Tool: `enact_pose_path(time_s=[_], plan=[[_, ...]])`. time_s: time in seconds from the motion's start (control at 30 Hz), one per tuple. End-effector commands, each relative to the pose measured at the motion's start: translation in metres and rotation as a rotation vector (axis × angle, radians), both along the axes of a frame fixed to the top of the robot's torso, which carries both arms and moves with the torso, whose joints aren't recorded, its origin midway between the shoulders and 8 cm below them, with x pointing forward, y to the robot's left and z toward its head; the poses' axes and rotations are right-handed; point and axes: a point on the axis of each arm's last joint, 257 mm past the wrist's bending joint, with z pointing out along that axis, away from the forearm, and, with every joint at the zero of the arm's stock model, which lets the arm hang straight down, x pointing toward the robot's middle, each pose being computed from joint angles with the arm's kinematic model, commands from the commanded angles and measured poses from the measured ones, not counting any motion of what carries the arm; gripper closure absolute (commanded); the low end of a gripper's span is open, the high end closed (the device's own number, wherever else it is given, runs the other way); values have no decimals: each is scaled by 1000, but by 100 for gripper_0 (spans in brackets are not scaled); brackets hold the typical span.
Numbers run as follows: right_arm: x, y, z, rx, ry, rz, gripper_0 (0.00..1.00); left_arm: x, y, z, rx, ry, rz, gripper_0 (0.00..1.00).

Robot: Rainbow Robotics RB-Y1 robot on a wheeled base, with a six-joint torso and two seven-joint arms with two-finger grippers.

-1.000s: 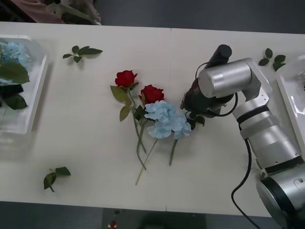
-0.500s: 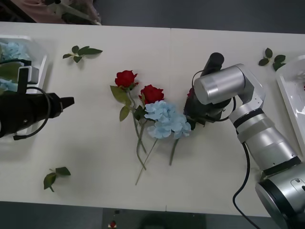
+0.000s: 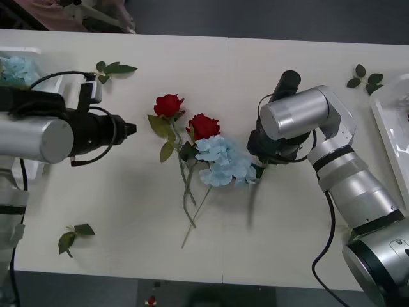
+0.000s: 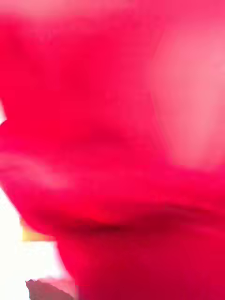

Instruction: Put the red flowers into the right box and the blue flowers into the left box

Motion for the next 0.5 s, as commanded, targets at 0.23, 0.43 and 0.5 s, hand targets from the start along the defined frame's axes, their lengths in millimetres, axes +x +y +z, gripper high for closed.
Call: enact_pose_path(time_s=[0.23,0.43,0.5], plan=[[10,-16,67,-22,-69,-5,100,30,-55,3,-115,10,32,0],[3,-60,121,-27,-94,-13,100,45,-71,-7,-97,21,48,0],[2,-80,140,-30,-109,-24,100,50,-75,-12,-100,28,51,0]])
